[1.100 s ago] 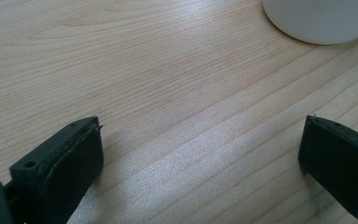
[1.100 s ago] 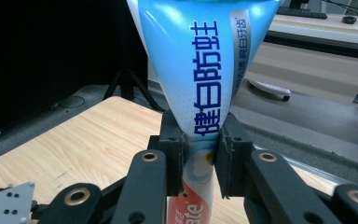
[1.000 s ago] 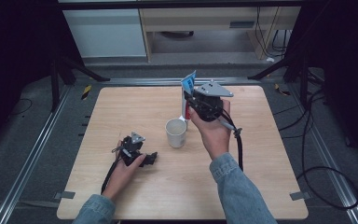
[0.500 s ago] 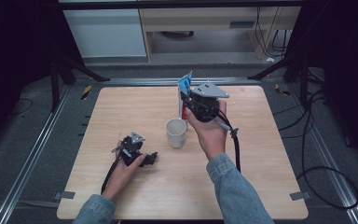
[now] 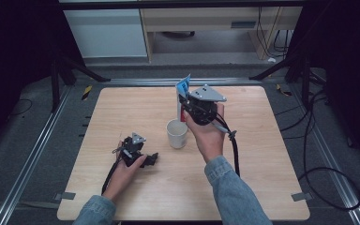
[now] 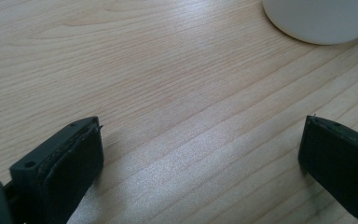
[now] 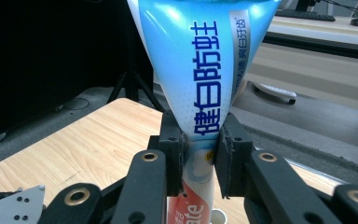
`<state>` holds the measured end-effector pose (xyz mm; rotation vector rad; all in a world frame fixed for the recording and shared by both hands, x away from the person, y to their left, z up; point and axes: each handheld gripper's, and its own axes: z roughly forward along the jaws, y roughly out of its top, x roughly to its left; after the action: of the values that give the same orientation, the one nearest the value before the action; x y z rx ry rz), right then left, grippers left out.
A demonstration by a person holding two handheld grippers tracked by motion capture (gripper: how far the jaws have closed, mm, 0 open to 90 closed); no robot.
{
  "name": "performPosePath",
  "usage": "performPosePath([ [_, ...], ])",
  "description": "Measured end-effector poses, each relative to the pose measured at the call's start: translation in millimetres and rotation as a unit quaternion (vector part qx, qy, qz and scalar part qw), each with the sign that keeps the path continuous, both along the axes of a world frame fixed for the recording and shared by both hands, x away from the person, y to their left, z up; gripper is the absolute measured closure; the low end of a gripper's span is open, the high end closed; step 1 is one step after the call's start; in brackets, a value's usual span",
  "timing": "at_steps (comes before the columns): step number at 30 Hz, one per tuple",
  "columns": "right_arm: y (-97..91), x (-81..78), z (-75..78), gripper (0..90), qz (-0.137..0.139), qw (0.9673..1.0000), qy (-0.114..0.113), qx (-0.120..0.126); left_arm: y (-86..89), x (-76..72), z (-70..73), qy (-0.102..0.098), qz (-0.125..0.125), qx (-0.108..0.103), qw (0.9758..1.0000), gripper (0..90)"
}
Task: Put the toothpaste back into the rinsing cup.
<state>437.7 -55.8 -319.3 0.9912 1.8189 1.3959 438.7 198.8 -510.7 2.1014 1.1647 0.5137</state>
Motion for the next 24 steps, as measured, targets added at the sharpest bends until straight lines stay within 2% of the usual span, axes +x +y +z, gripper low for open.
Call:
performPosePath([
  [24,11.6,0.6,-19.8,74.6,0.013,0.9998,0.013,-0.002,0.0,0.1,0.0,0.000,0.000,0.000,1.0000,0.0],
])
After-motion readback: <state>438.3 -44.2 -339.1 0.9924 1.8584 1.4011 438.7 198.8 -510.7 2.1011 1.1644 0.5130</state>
